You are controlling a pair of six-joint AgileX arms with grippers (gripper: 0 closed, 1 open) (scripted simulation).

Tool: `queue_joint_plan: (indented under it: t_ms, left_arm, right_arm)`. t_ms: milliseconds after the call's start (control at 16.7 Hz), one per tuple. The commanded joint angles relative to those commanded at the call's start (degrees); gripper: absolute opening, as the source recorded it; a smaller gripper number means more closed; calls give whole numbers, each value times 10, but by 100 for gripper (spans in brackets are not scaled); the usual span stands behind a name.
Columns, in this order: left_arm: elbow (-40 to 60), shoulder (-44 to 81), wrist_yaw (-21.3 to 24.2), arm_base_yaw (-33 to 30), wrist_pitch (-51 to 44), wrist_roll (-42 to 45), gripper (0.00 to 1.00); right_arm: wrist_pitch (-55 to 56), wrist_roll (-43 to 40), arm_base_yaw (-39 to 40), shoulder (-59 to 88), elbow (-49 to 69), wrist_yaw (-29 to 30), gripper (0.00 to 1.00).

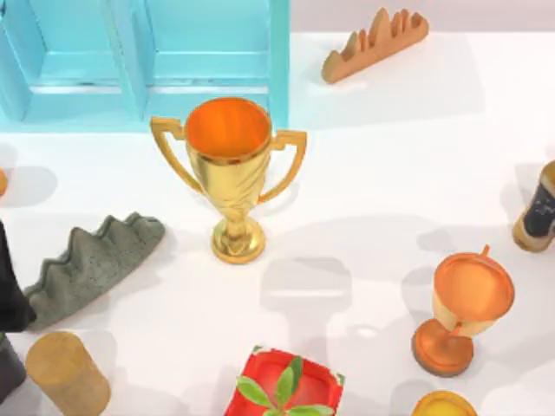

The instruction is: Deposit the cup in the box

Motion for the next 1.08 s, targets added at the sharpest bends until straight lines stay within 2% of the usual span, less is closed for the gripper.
queue_joint_plan:
  t_ms: [780, 1080]
  left_arm:
    - [0, 0, 0, 0, 0, 0, 100]
    - [0, 0, 0, 0, 0, 0, 100]
  right_arm:
    - [0, 0, 0, 0, 0, 0, 98]
    - [0, 0, 0, 0, 0, 0, 100]
